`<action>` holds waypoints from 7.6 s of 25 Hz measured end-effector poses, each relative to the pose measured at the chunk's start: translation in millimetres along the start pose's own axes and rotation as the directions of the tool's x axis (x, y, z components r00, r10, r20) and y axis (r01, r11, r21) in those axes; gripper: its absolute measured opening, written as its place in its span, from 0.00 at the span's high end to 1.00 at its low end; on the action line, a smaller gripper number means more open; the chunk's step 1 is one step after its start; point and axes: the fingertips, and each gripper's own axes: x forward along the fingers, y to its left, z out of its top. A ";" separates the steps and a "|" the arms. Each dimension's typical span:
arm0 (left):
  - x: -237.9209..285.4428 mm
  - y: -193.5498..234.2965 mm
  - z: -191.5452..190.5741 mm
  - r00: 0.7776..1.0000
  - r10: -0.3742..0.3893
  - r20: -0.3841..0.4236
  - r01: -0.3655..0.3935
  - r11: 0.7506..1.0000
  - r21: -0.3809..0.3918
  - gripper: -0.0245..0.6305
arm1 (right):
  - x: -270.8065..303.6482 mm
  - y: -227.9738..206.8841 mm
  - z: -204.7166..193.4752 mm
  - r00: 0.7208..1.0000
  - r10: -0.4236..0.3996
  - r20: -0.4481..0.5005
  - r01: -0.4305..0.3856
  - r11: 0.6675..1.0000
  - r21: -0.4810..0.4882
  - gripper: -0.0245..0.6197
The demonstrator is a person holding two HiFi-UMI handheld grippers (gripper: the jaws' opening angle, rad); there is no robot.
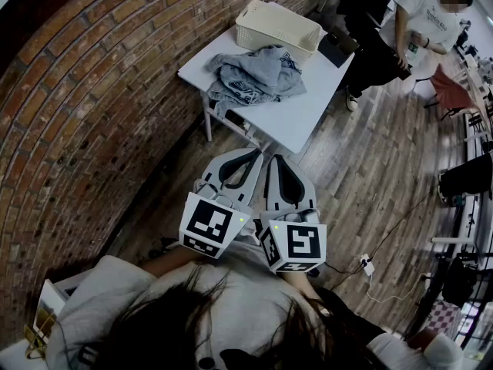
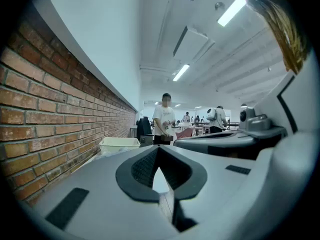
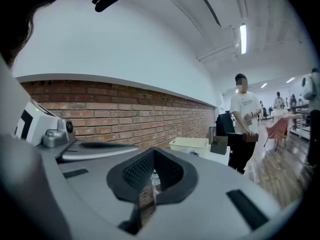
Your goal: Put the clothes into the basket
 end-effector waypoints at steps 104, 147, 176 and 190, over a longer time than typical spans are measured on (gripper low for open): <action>325.0 312.5 -262.0 0.711 -0.242 -0.660 -0.049 0.920 -0.390 0.07 | 411.1 -228.6 -249.3 0.551 0.524 -0.649 -0.326 0.851 0.411 0.06; 374.9 263.0 26.7 0.868 -0.433 -0.243 0.341 0.876 -0.342 0.44 | 392.9 -209.9 33.4 0.869 0.412 -0.274 -0.397 0.911 0.109 0.57; 493.0 332.8 58.7 0.879 -0.423 -0.219 0.358 0.890 -0.281 0.44 | 508.8 -277.0 67.2 0.912 0.338 -0.232 -0.328 0.941 0.081 0.57; 568.7 365.8 5.5 0.870 -0.417 -0.262 0.331 0.889 -0.317 0.45 | 574.0 -324.8 14.6 0.909 0.278 -0.309 -0.244 0.959 0.144 0.57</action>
